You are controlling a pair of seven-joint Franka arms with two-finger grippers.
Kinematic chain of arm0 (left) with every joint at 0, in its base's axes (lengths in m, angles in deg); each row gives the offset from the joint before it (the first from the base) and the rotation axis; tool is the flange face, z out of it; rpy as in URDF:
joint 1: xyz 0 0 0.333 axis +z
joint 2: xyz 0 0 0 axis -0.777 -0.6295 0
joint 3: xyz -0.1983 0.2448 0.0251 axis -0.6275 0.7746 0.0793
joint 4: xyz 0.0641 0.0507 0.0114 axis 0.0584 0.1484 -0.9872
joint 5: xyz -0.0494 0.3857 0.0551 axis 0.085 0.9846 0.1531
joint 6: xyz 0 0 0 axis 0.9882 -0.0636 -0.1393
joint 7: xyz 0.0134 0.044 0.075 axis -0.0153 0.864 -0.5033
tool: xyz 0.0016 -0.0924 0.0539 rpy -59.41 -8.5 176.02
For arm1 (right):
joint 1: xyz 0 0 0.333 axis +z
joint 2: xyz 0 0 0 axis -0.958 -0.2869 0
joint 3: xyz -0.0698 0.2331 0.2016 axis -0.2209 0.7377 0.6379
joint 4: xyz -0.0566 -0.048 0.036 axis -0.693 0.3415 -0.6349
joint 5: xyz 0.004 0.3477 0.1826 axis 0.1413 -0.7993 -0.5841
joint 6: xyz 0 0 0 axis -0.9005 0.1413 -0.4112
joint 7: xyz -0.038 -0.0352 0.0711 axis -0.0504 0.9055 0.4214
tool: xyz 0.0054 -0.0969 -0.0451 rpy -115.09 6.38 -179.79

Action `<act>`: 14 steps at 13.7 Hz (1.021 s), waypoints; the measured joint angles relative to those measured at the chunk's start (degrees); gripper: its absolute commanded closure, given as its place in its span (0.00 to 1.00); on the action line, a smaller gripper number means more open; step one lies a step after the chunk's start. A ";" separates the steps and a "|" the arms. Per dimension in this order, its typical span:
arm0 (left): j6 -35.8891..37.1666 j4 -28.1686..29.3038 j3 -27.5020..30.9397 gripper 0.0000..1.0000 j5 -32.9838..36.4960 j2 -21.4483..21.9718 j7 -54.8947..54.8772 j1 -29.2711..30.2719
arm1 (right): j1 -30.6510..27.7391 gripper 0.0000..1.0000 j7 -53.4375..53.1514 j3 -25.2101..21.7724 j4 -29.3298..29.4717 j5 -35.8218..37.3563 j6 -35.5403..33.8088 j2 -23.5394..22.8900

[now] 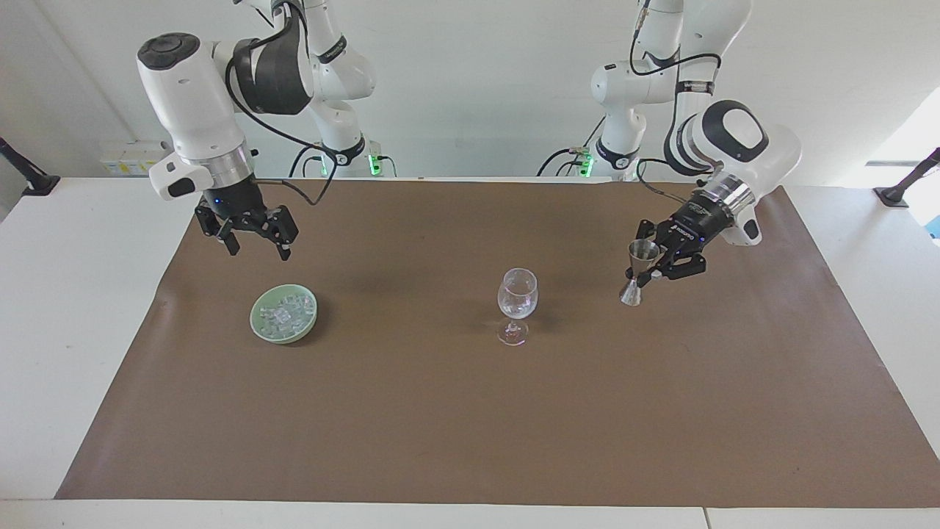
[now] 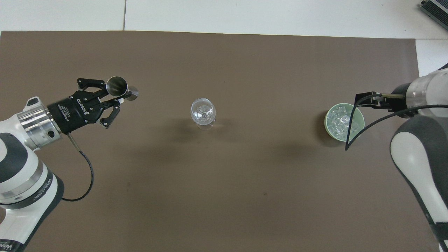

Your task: Pour wine and add ice with both arms

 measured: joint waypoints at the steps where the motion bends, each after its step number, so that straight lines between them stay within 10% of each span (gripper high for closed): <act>1: 3.11 0.06 0.03 1.00 2.02 0.01 0.27 2.32 | -0.38 0.00 0.05 -0.04 -0.26 0.00 1.14 -1.52; 14: 15.59 2.45 0.07 1.00 11.68 -7.50 3.11 20.05 | -2.04 0.20 0.37 -0.13 -8.33 0.00 18.13 -13.63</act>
